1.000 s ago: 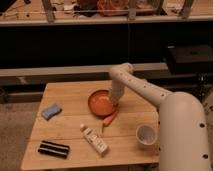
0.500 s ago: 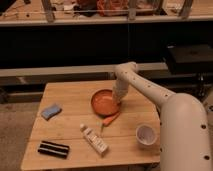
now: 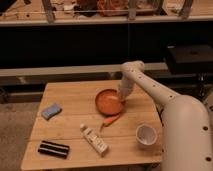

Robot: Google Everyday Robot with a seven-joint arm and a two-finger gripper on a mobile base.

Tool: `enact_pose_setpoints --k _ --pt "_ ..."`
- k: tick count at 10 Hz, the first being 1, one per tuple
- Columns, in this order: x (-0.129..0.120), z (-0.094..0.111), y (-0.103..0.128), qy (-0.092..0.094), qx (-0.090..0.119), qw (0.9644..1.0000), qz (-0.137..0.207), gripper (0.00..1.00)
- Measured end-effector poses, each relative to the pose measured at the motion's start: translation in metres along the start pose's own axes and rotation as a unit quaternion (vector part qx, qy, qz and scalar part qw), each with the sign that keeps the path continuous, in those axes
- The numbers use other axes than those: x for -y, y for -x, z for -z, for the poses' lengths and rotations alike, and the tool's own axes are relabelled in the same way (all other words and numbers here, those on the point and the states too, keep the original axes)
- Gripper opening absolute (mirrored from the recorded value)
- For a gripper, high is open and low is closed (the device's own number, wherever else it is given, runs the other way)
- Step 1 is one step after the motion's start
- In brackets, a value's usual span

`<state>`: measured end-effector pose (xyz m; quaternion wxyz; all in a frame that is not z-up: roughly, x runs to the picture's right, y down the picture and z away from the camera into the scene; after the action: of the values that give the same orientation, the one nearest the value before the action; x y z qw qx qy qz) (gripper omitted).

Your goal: Push the ceramic bowl across the table

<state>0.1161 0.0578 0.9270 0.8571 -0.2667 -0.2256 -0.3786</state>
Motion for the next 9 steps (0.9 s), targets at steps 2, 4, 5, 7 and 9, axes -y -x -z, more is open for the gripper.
enact_pose_setpoints --k 2,4,5,7,9 --pt "-0.001 0.001 -0.002 -0.002 0.002 1.0000 -0.004 0.05" --pt "-0.006 0.004 -0.011 -0.008 0.003 0.9998 -0.019 0.05" --pt "-0.007 0.004 -0.014 -0.010 0.004 0.9997 -0.023 0.05" --pt "-0.010 0.005 -0.016 -0.010 0.004 0.9996 -0.026 0.05" --pt "-0.009 0.006 -0.016 -0.012 0.004 0.9995 -0.029 0.05"
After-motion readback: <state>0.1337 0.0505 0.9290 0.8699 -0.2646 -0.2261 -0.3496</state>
